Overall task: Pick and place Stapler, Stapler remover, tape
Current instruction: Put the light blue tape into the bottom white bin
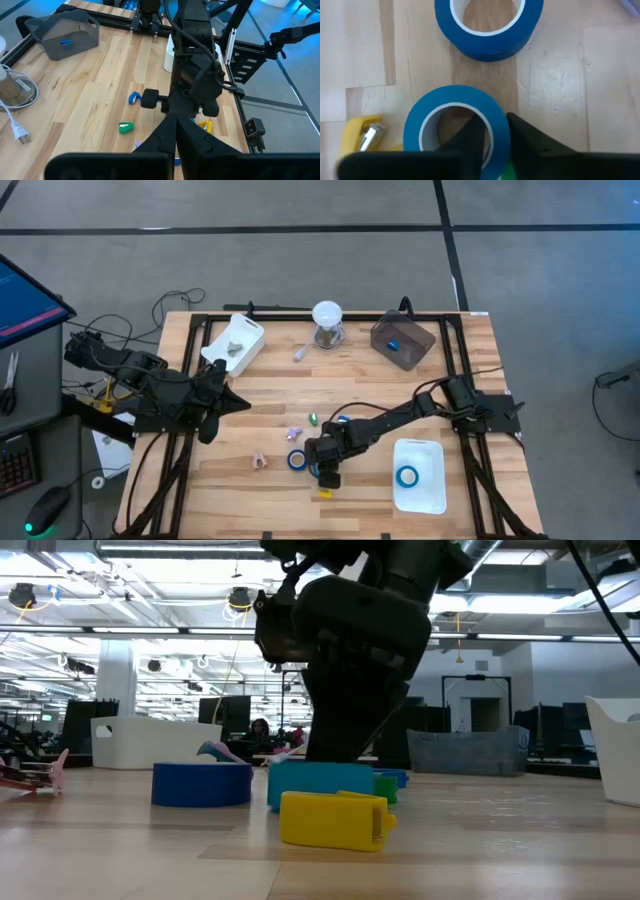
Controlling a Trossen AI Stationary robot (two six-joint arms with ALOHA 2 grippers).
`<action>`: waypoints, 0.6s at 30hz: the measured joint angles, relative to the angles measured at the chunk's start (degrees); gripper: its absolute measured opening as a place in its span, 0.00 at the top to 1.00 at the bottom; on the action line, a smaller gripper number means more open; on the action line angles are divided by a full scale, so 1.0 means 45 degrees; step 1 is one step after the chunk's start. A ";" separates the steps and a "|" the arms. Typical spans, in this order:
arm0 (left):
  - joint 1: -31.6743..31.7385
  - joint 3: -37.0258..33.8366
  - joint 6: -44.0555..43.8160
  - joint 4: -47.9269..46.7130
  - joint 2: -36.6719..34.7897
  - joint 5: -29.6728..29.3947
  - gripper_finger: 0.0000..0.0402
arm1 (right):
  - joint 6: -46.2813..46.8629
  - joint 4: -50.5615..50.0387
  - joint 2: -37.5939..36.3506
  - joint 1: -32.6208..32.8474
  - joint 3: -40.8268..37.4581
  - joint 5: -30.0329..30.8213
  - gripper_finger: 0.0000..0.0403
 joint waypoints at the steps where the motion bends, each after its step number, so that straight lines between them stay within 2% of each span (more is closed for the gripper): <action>1: 0.0000 0.0000 0.0000 0.0001 0.0002 0.0000 0.99 | -0.0015 -0.0008 -0.0115 -0.0005 0.0001 0.0053 0.89; 3: 0.0002 0.0000 0.0000 0.0001 0.0001 0.0000 0.99 | -0.0055 -0.0012 -0.0255 -0.0090 -0.0010 0.0089 0.94; 9: 0.0003 0.0000 0.0000 0.0006 0.0002 0.0000 0.99 | -0.0126 -0.0502 -0.0602 -0.0241 0.0233 0.0676 0.94; 18: -0.0002 -0.0005 0.0000 -0.0051 0.0003 0.0000 0.99 | -0.0131 -0.1299 -0.2650 -0.0799 0.0398 0.2347 0.94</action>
